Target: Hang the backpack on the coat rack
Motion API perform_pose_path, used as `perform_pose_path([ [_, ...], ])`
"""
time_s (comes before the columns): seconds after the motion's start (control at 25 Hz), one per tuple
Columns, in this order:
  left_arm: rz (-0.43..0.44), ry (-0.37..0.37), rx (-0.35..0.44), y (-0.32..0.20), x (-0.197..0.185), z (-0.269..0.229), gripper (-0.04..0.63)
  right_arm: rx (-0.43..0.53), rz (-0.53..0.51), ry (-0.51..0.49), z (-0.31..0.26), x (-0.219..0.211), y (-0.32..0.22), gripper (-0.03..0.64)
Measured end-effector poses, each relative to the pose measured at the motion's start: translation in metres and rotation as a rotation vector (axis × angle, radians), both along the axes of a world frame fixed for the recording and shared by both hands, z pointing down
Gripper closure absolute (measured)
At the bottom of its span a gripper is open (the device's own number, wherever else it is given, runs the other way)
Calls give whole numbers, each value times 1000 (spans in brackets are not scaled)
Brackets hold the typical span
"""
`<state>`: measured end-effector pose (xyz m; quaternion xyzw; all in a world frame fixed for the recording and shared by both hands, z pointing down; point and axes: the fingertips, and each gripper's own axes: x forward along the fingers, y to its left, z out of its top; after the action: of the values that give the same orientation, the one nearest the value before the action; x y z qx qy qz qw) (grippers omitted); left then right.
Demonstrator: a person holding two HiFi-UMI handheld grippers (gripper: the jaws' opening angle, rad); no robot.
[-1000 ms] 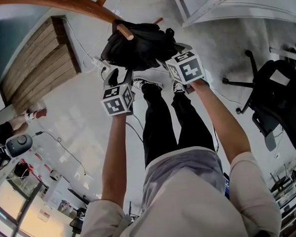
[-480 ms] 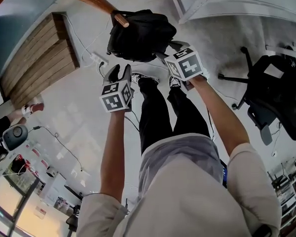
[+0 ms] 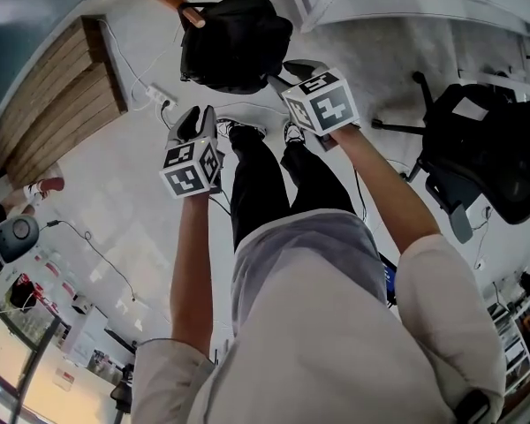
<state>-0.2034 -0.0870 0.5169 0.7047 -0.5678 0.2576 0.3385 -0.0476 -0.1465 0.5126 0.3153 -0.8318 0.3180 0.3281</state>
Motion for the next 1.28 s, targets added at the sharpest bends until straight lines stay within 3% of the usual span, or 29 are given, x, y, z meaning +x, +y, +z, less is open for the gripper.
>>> perform_pose_path([
  [0.6, -11, -11, 108, 32, 23, -67, 548, 106, -29, -37, -81, 26, 39, 551],
  [1.0, -77, 65, 161, 56, 34, -100, 570, 143, -57, -77, -122, 38, 64, 569],
  [1.28, -122, 73, 206, 72, 33, -120, 580, 171, -73, -106, -147, 40, 80, 578],
])
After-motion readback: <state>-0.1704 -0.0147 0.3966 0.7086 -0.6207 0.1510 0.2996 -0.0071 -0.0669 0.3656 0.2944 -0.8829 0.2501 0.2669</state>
